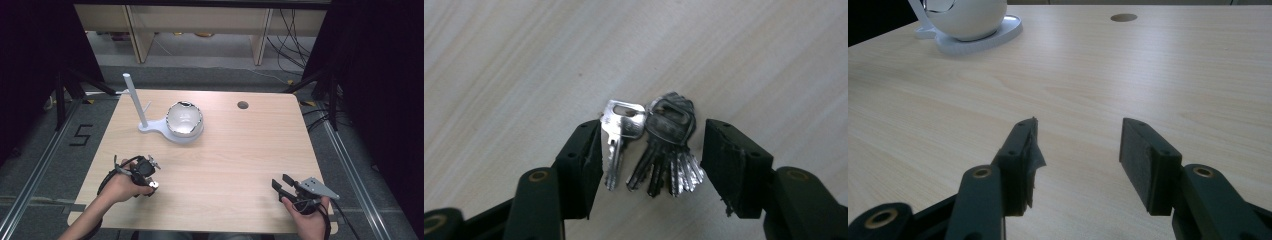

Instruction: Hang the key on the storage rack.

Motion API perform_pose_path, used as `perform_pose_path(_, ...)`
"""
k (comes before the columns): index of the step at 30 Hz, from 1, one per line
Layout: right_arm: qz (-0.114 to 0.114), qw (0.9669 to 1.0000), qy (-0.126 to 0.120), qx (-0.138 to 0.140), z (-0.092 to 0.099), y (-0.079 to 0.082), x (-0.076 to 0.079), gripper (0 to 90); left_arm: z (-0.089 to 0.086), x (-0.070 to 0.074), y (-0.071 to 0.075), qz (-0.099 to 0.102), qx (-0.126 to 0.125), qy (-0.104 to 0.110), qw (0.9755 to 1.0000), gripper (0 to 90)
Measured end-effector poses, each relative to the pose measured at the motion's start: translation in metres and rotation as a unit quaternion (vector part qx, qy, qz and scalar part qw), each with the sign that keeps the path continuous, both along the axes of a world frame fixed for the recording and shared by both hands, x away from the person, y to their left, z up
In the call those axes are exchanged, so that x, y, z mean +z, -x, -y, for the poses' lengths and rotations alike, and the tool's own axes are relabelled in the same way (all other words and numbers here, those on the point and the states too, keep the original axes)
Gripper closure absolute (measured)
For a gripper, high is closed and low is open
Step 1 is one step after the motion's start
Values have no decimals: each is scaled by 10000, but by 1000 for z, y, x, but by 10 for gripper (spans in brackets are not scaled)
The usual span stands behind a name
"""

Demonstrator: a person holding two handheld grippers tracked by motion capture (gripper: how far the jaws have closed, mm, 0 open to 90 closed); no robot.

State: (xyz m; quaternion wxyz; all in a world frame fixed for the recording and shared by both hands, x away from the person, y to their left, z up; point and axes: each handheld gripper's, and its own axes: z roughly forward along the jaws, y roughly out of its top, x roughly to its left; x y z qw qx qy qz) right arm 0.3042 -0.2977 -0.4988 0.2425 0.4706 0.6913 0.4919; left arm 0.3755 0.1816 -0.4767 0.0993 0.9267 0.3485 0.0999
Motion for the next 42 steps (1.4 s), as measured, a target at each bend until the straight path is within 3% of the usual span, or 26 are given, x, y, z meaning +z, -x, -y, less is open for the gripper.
perform_pose_path(3, 30, 10000, 19, 5, -1, 0, -1, 500, -2, -4, 2, -37, -22, -72, 10000, 436)
perform_pose_path(5, -146, 9998, -141, -18, -3, 2, 0, 497, -3, -4, 0, -109, 39, -10, 9999, 442)
perform_pose_path(8, -43, 10000, 71, -31, -1, 0, 0, 497, -6, -5, -4, -109, 128, 69, 9998, 436)
perform_pose_path(11, -116, 9999, 2, -28, -1, 0, -1, 495, -7, -4, -7, -267, 204, 139, 9993, 422)
perform_pose_path(12, -106, 9999, 4, -7, -1, 0, -1, 495, -7, -5, -7, -202, 225, 216, 9993, 418)
perform_pose_path(17, -180, 9998, -37, 1, -1, 0, -1, 491, -5, -4, -7, -335, 209, 262, 9989, 396)
perform_pose_path(23, -286, 9994, -174, -28, -5, 2, -2, 487, -6, -8, -14, -486, 479, 416, 9968, 380)
perform_pose_path(24, -291, 9994, -182, -32, -5, 2, -2, 487, -7, -8, -16, -508, 497, 378, 9968, 388)
perform_pose_path(25, -102, 9999, 21, 13, -2, -1, -3, 487, -7, -9, -17, -519, 523, 392, 9965, 389)
perform_pose_path(27, -280, 9995, -174, -19, -3, 1, -2, 487, -7, -9, -16, -534, 539, 390, 9964, 380)
perform_pose_path(28, -189, 9998, -64, 35, -1, -1, -3, 487, -7, -9, -16, -543, 536, 390, 9963, 381)
perform_pose_path(33, -268, 9995, -168, 37, -4, 0, -3, 487, -6, -7, -15, -570, 543, 359, 9963, 434)
perform_pose_path(36, -324, 9995, -64, 21, -4, 2, -2, 487, -7, -7, -17, -595, 467, 333, 9966, 521)
perform_pose_path(40, -356, 9993, -118, -17, -4, 2, -2, 487, -8, -5, -19, -599, 198, 324, 9975, 657)
perform_pose_path(42, -285, 9996, -78, 48, -3, 0, -3, 487, -8, -5, -19, -584, 86, 329, 9977, 672)
